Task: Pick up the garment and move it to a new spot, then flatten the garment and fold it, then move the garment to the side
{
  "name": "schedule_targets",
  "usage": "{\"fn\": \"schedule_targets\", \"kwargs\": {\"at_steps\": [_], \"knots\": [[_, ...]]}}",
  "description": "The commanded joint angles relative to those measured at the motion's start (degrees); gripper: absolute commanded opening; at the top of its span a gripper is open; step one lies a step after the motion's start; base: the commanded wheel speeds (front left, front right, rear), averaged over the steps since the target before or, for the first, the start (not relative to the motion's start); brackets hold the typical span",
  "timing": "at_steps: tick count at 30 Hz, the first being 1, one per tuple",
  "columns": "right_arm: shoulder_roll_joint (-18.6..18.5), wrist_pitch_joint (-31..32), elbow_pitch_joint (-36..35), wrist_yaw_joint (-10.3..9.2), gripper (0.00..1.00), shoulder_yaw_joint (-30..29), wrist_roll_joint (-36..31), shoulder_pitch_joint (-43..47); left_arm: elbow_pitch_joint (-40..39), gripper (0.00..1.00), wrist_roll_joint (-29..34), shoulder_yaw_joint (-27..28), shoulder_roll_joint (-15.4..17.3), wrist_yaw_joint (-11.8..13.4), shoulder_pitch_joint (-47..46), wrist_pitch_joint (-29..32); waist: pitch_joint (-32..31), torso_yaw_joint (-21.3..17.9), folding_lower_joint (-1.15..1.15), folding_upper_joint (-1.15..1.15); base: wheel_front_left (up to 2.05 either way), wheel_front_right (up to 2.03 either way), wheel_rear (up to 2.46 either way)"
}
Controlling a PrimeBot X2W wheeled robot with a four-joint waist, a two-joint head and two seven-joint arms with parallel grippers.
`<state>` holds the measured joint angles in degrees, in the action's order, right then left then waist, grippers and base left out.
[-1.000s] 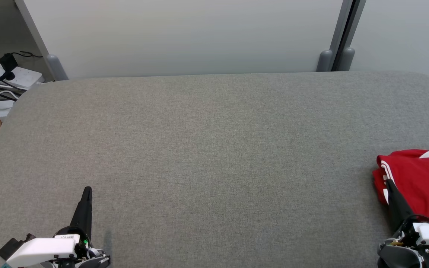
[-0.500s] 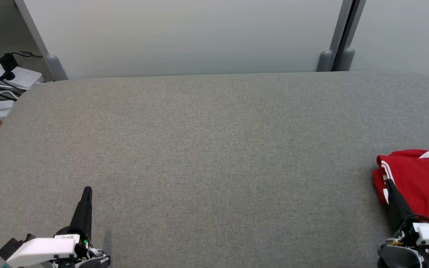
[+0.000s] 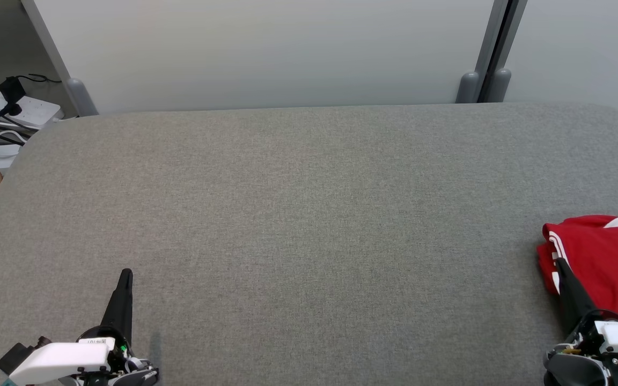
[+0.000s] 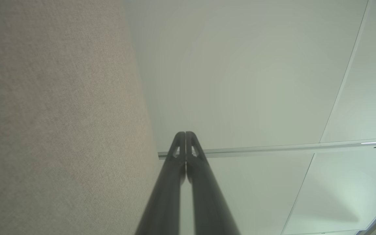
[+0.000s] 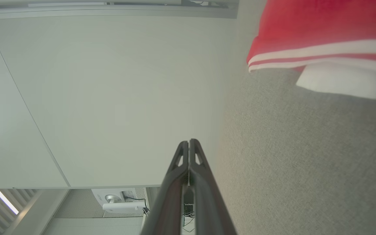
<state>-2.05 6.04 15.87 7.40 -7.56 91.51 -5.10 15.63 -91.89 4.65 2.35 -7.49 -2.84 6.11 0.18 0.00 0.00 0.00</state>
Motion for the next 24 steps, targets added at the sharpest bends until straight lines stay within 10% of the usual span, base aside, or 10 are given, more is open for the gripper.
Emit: {"fn": "schedule_targets", "kwargs": {"at_steps": [1, 24], "knots": [[-0.83, 0.44, -1.85, 0.09, 0.0, 1.06, 0.67, -1.08, -1.6, 0.0, -0.29, 1.86, 0.53, 0.0, -3.34, 0.37, 0.0, 0.0, 0.0, 0.0, 0.0, 0.0, 0.0], [-0.83, 0.44, -1.85, 0.09, 0.0, 1.06, 0.67, -1.08, -1.6, 0.0, -0.29, 1.86, 0.53, 0.0, -3.34, 0.37, 0.0, 0.0, 0.0, 0.0, 0.0, 0.0, 0.0]]}}
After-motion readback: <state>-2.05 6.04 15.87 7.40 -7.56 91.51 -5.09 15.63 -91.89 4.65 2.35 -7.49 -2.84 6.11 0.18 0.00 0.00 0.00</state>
